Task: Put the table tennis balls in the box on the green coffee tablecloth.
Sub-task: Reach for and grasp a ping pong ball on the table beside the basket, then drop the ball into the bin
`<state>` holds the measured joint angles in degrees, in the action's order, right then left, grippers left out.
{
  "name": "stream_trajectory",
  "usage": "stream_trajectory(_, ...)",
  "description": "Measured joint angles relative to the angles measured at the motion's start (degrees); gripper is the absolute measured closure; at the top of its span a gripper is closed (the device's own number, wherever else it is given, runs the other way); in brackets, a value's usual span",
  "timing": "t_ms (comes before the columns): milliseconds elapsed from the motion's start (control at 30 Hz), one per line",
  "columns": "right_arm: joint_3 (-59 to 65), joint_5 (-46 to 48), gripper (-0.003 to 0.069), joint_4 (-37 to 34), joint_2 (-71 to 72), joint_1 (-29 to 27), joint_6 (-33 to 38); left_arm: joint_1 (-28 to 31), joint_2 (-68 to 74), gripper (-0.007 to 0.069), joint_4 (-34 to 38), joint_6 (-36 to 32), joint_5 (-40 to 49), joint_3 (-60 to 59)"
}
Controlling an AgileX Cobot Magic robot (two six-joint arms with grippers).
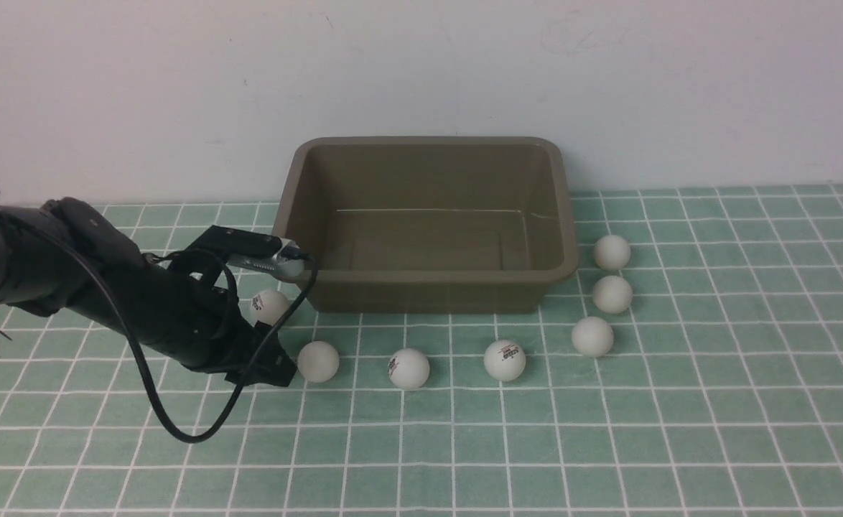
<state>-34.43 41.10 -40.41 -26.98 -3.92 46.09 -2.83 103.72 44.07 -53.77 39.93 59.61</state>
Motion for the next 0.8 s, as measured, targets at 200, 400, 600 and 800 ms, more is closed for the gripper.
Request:
stream_trajectory(200,0.0,-0.2,0.0127,-0.1,0.0,0.0,0.0,0.0,-7.9,0.0270,5.8,-1.3,1.1,0.8)
stream_trajectory(400,0.0,-0.2,0.0127,-0.1,0.0,0.0,0.0,0.0,-7.6,0.0270,17.3,-14.1,-1.4,7.3)
stream_trajectory(600,0.0,-0.2,0.0127,-0.1,0.0,0.0,0.0,0.0,2.3,0.0270,23.4,-21.7,-1.6,17.7)
stream_trajectory(800,0.0,-0.6,0.0127,-0.1,0.0,0.0,0.0,0.0,13.7,0.0132,23.3,-22.8,0.6,25.6)
